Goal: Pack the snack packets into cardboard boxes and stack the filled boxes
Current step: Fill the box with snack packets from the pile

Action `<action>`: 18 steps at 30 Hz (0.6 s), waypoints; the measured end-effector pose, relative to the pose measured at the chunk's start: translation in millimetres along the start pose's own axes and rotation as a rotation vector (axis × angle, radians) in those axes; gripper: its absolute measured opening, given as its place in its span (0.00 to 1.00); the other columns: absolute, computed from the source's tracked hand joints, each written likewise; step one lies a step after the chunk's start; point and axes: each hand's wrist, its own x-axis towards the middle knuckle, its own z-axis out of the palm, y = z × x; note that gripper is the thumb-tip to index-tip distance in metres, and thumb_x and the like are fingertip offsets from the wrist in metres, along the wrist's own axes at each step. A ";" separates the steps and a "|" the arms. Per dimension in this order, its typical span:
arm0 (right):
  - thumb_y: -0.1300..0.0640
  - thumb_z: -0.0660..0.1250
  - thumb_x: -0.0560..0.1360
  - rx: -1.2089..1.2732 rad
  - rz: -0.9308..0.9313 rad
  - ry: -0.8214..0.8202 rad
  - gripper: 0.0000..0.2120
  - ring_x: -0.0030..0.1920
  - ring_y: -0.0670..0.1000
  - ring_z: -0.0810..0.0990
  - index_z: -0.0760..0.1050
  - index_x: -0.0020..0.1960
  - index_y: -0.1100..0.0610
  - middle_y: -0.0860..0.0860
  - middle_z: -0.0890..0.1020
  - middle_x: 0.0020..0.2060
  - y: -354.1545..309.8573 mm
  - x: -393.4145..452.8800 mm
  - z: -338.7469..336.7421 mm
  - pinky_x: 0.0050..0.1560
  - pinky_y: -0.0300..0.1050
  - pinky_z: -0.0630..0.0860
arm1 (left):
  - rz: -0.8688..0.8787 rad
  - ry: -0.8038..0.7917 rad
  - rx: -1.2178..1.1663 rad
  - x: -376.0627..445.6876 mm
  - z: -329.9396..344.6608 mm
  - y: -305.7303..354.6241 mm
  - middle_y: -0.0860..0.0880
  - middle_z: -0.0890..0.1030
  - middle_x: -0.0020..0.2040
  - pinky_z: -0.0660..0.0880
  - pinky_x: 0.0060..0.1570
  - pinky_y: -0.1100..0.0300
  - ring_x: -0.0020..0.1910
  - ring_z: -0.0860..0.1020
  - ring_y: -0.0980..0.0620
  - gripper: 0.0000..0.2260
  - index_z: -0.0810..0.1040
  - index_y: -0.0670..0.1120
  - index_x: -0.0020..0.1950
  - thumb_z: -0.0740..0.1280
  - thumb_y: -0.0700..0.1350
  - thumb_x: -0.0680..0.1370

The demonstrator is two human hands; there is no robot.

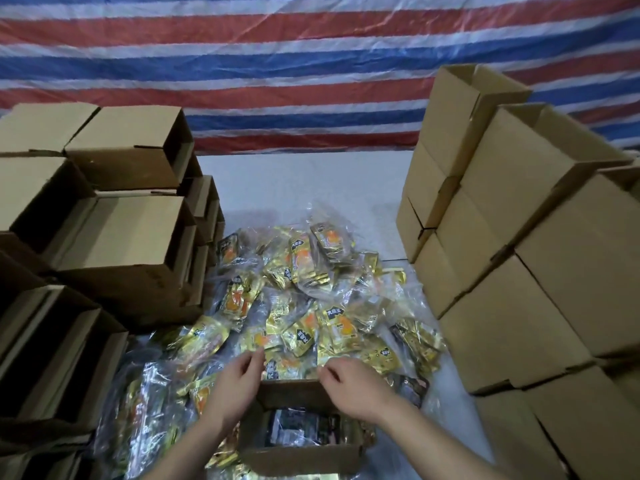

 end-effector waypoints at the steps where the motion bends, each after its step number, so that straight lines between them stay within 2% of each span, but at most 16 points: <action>1: 0.39 0.52 0.82 0.019 0.009 0.024 0.20 0.37 0.48 0.76 0.69 0.38 0.49 0.48 0.77 0.36 2.3 1.4 -4.5 0.36 0.46 0.70 | 0.048 0.013 0.017 7.5 1.6 12.3 0.51 0.82 0.43 0.74 0.44 0.57 0.44 0.79 0.55 0.16 0.79 0.50 0.48 0.58 0.58 0.83; 3: 0.39 0.53 0.82 0.064 0.036 0.073 0.20 0.35 0.45 0.74 0.69 0.38 0.49 0.47 0.76 0.35 10.5 4.5 -17.2 0.34 0.47 0.70 | 0.155 0.014 0.081 26.6 11.8 44.3 0.52 0.81 0.38 0.74 0.41 0.57 0.39 0.78 0.55 0.14 0.78 0.50 0.46 0.59 0.55 0.83; 5: 0.39 0.53 0.82 0.115 0.067 0.117 0.20 0.34 0.45 0.76 0.72 0.42 0.50 0.48 0.78 0.35 22.9 7.6 -34.7 0.36 0.47 0.73 | 0.274 -0.015 0.172 49.6 31.0 80.4 0.53 0.80 0.38 0.74 0.39 0.56 0.39 0.79 0.53 0.11 0.78 0.49 0.48 0.60 0.52 0.83; 8: 0.40 0.54 0.82 0.205 0.167 0.227 0.18 0.36 0.43 0.79 0.76 0.46 0.48 0.46 0.81 0.38 49.2 17.3 -66.0 0.36 0.43 0.74 | 0.397 -0.108 0.299 85.0 73.4 125.3 0.50 0.81 0.48 0.70 0.44 0.58 0.50 0.79 0.47 0.11 0.78 0.47 0.55 0.60 0.51 0.83; 11: 0.45 0.55 0.83 0.266 0.255 0.358 0.15 0.44 0.49 0.79 0.78 0.49 0.51 0.46 0.81 0.44 78.7 30.9 -96.9 0.46 0.46 0.74 | 0.454 -0.172 0.471 115.0 120.5 152.9 0.44 0.80 0.61 0.72 0.53 0.57 0.58 0.78 0.44 0.16 0.77 0.44 0.64 0.59 0.51 0.82; 14: 0.47 0.56 0.82 0.334 0.324 0.413 0.14 0.49 0.52 0.79 0.78 0.53 0.53 0.50 0.82 0.48 104.8 39.8 -115.4 0.50 0.47 0.75 | 0.506 -0.195 0.624 139.0 162.8 169.5 0.42 0.78 0.64 0.73 0.60 0.53 0.62 0.76 0.42 0.18 0.75 0.44 0.67 0.59 0.51 0.82; 16: 0.48 0.56 0.82 0.389 0.348 0.431 0.13 0.47 0.51 0.79 0.78 0.52 0.52 0.50 0.81 0.47 119.5 45.2 -120.9 0.47 0.47 0.75 | 0.548 -0.212 0.735 156.8 190.4 179.1 0.42 0.77 0.64 0.73 0.60 0.51 0.62 0.76 0.41 0.17 0.74 0.44 0.67 0.58 0.50 0.83; 18: 0.49 0.57 0.82 0.432 0.367 0.427 0.10 0.45 0.48 0.78 0.76 0.51 0.49 0.47 0.81 0.46 132.4 51.0 -122.9 0.41 0.43 0.71 | 0.617 -0.233 0.887 173.5 215.9 189.3 0.42 0.77 0.63 0.73 0.58 0.50 0.60 0.76 0.41 0.14 0.73 0.44 0.66 0.58 0.46 0.83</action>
